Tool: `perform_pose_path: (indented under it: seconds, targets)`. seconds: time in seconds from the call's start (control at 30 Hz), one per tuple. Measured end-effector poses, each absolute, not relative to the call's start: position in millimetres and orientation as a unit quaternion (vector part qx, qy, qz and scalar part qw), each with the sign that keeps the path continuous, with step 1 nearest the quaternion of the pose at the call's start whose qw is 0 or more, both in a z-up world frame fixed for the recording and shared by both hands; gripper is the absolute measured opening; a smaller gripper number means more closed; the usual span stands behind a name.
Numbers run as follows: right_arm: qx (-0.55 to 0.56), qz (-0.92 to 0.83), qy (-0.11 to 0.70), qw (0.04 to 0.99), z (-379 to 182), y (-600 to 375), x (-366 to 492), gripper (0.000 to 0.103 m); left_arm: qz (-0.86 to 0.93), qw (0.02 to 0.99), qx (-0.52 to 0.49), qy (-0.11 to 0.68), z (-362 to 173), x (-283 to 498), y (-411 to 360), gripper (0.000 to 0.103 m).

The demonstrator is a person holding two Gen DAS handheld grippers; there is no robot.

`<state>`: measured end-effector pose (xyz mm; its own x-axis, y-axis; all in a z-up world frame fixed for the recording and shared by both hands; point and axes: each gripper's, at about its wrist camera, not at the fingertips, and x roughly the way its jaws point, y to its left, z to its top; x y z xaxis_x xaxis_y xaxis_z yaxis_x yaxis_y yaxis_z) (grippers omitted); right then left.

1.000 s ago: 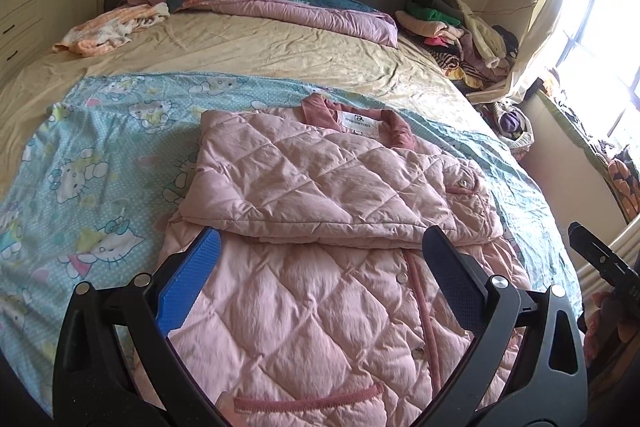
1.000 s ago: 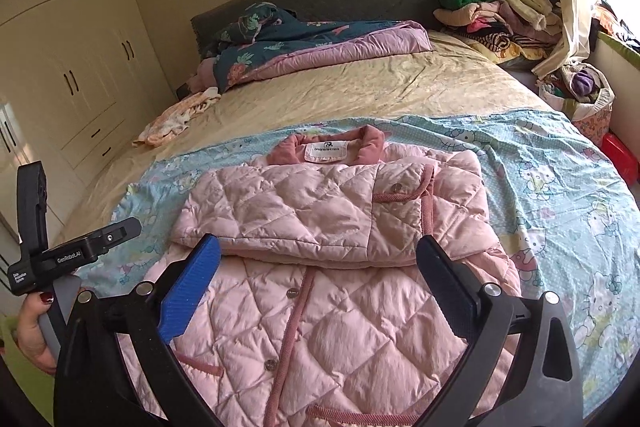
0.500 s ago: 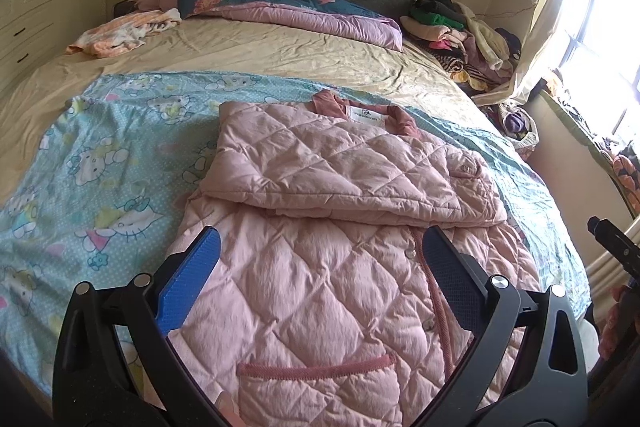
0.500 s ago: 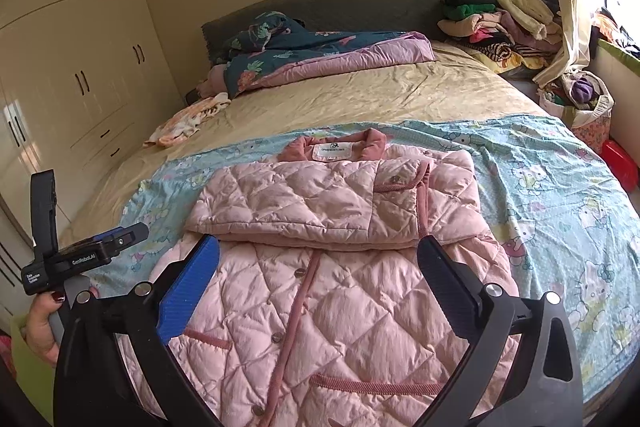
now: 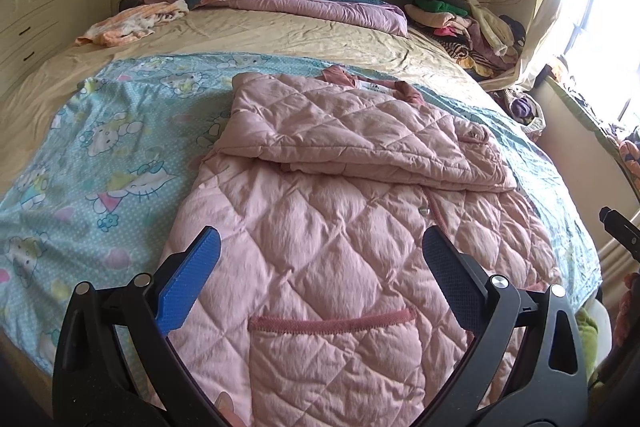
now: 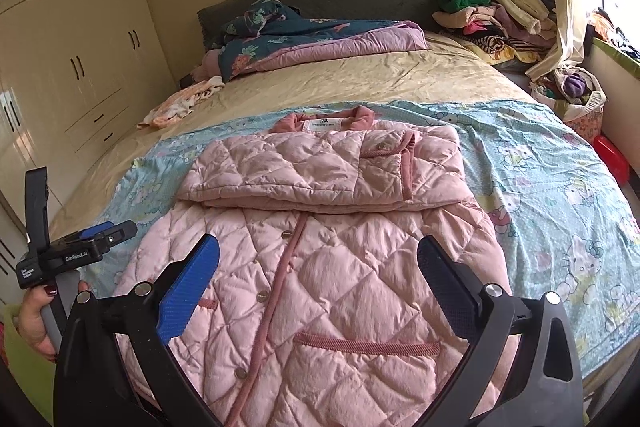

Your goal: Fold large clothes

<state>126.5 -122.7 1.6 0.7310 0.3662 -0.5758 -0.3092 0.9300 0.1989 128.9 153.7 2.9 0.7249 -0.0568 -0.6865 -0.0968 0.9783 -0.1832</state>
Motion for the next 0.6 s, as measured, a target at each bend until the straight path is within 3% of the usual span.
perform_pose_path:
  seconds: [0.6]
  targets:
    - [0.021, 0.09, 0.369, 0.925, -65.4, -185.2, 110.0, 0.099, 0.051, 0.913, -0.091, 0.395, -41.1, 89.1, 169.4, 0.094]
